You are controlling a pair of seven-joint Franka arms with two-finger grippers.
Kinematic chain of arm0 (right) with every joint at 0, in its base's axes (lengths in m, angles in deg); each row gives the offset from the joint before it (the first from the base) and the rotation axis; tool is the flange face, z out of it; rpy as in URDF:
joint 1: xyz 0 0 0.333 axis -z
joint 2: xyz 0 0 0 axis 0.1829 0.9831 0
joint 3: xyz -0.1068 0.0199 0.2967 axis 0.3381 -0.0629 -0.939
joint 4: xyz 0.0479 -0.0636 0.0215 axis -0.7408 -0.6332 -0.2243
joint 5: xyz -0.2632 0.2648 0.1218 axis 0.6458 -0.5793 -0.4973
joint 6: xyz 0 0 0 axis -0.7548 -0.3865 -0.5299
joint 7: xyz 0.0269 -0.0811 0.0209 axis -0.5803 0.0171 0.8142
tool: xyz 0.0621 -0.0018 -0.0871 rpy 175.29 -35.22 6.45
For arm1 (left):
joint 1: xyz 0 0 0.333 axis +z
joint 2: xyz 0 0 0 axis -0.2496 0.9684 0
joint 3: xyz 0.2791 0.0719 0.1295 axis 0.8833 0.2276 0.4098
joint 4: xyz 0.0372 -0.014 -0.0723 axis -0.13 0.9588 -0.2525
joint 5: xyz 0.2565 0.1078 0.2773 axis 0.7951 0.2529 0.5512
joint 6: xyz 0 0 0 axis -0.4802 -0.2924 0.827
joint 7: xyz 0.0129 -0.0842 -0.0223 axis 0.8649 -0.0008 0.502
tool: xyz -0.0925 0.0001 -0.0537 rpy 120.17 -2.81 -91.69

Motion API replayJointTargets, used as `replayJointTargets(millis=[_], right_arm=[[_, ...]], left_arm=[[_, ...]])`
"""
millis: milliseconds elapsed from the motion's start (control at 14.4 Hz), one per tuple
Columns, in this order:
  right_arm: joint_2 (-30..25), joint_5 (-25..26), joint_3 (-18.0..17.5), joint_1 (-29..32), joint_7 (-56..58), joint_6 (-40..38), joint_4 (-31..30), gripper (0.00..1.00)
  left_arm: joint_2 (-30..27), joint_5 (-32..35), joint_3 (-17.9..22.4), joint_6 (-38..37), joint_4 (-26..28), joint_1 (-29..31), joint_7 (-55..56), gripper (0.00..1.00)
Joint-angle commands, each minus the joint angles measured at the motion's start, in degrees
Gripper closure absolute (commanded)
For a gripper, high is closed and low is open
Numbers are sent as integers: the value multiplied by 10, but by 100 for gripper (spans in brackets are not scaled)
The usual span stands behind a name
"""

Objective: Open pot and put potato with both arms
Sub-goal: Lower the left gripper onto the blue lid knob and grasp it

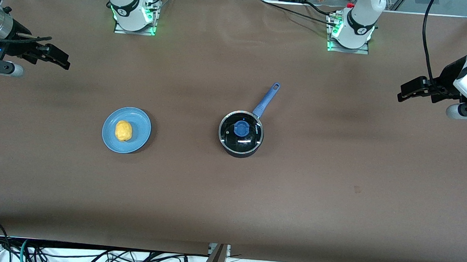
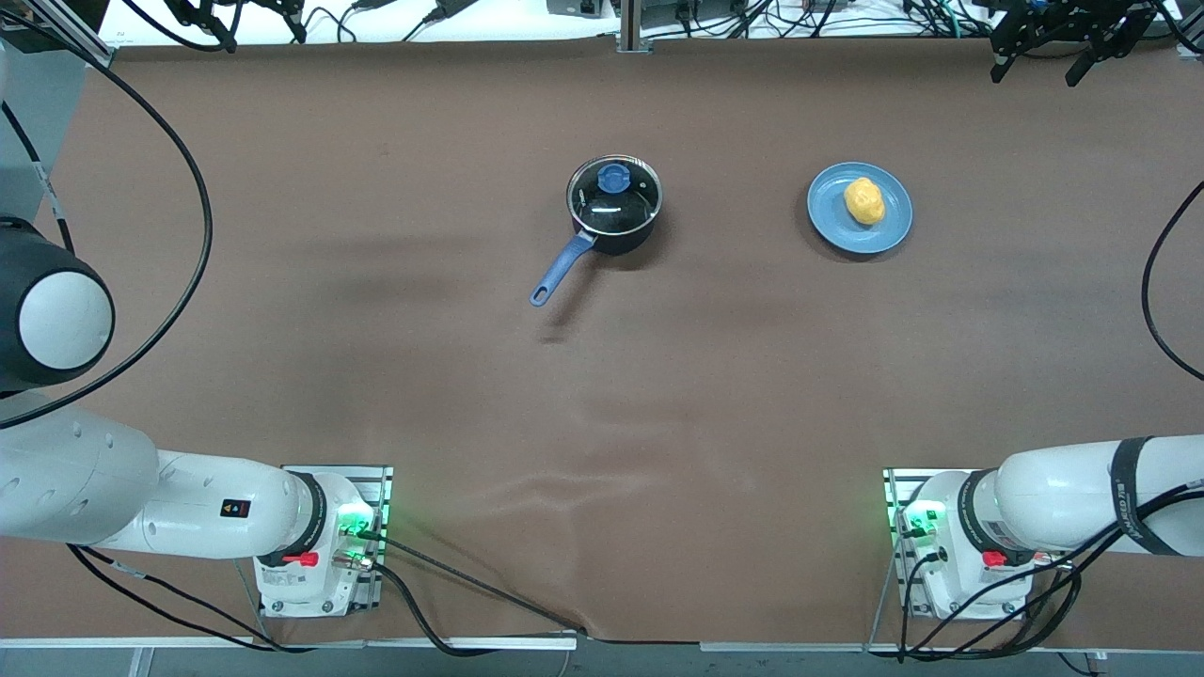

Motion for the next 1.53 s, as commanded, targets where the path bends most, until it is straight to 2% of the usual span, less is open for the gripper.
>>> replayJointTargets(millis=[0, 208, 278, 347, 556, 694, 833, 972, 1181, 1389, 1458], right_arm=[[1, -3, -2, 1, 8, -10, 10, 0], [1, -4, -2, 1, 8, -10, 10, 0], [1, -4, -2, 1, 8, -9, 10, 0], [3, -4, -2, 1, 8, -9, 10, 0], [3, -4, -2, 1, 15, -11, 10, 0], [3, -4, -2, 1, 22, -11, 10, 0], [3, -4, -2, 1, 21, -11, 10, 0], [3, -4, -2, 1, 21, -11, 10, 0], [3, -4, -2, 1, 23, -12, 10, 0], [4, -4, -2, 1, 22, -18, 10, 0], [3, -4, -2, 1, 22, -22, 10, 0]], left_arm=[[-12, -6, -1, -3, 10, 6, 2, 0], [-10, -13, -5, 0, 12, 2, 8, 0], [0, -13, -13, 2, 13, -2, 9, 0], [10, -9, -37, 11, 13, -10, 15, 0], [41, -8, -102, 110, 33, -21, 147, 0], [79, -5, -129, 184, 38, -51, 241, 0], [122, 10, -133, 255, 37, -95, 321, 0], [166, 56, -133, 307, 32, -145, 384, 0], [238, 89, -133, 376, 13, -210, 430, 0], [314, 123, -131, 383, -59, -256, 432, 0], [325, 124, -128, 383, -67, -264, 432, 0]])
